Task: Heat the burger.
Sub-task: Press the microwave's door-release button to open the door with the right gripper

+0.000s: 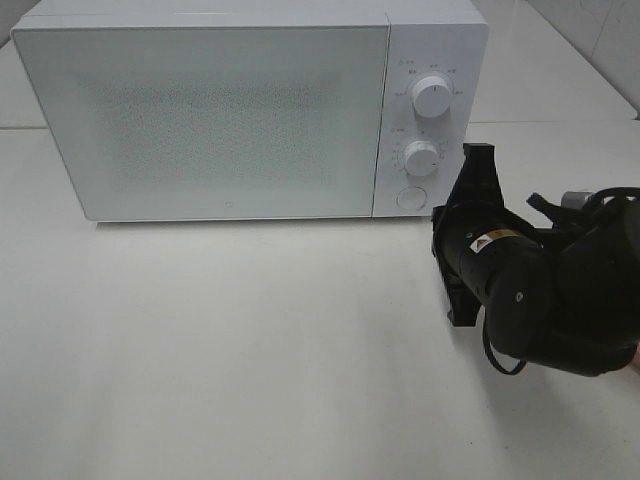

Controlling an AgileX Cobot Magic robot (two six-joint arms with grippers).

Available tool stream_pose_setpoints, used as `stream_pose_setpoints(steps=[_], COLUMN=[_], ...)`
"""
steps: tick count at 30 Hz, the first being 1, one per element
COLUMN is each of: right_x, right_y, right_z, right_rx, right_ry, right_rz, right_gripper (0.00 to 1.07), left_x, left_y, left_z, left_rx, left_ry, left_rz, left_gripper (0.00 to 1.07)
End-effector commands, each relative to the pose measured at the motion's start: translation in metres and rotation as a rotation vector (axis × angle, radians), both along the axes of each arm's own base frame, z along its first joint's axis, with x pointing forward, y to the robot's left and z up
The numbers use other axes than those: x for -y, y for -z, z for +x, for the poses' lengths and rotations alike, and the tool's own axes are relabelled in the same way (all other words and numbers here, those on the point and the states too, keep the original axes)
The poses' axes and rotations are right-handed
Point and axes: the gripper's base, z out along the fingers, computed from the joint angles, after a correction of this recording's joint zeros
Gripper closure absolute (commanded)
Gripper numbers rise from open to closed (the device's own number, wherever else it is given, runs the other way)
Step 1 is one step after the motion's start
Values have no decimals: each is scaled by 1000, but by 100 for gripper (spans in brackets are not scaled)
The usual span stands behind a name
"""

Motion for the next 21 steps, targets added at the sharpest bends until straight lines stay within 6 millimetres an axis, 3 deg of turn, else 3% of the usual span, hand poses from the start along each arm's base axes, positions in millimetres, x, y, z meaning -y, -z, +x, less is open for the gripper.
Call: stream_pose_setpoints(steps=[1,21], right_x=[0,-14], right_y=[1,17], right_z=[9,33], right_rx=[-9,-22], right_ry=[-11,-1], right_rz=[-12,18], right_gripper=[107,107], left_x=[0,0], left_y=[0,0], left_z=[-2,-1], left_rx=[26,20], left_ry=[2,2], left_rz=[-13,-13], left_gripper=[11,11])
